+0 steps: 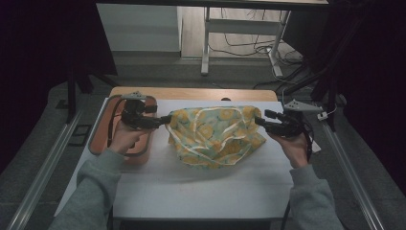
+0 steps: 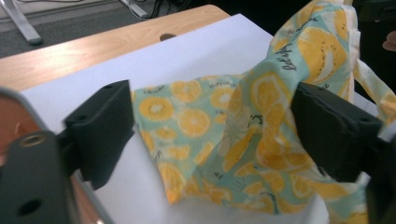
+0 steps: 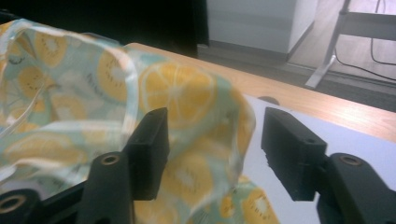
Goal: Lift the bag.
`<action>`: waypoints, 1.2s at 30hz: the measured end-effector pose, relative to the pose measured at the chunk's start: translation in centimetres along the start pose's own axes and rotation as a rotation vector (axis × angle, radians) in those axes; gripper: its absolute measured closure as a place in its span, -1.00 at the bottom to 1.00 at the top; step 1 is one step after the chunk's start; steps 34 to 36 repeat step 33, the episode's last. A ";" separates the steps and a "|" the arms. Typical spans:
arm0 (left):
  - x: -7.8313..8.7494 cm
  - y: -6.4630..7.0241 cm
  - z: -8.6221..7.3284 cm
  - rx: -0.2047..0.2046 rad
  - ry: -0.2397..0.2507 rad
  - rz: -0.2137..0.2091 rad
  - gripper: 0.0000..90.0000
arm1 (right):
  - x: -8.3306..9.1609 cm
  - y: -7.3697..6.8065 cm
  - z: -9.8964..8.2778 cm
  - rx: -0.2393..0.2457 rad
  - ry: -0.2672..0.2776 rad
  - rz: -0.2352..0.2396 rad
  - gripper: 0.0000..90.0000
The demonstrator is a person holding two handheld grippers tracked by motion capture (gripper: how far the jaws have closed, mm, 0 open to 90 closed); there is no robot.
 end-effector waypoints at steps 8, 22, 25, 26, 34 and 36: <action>3.5 0.4 -3.3 0.016 0.038 -0.054 -0.80 | 0.6 -2.2 -3.7 0.004 -0.053 0.072 -0.16; 4.0 1.2 -6.0 -0.020 -0.010 -0.042 -0.87 | 1.2 -2.4 -7.7 -0.023 -0.116 0.082 -0.14; 4.2 1.2 -7.0 -0.034 -0.026 -0.019 -0.86 | 2.2 -2.7 -8.5 -0.024 -0.110 0.081 -0.14; 4.3 1.2 -7.3 -0.039 -0.031 -0.015 -0.85 | 2.5 -2.8 -8.6 -0.024 -0.103 0.083 -0.14; 4.3 1.1 -7.7 -0.038 -0.040 -0.017 -0.84 | 2.6 -3.3 -8.6 0.020 -0.098 0.086 -0.13; 4.3 1.1 -7.7 -0.038 -0.040 -0.017 -0.84 | 2.6 -3.3 -8.6 0.020 -0.098 0.086 -0.13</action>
Point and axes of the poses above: each handheld gripper's, and its own axes: x roughly backward along the jaws, z roughly out of its top, y roughly to its right, the point moved 5 cm from there along -x, roughly forward along the jaws, and after that the axes turned 15 degrees about z, right-handed, at the moved point
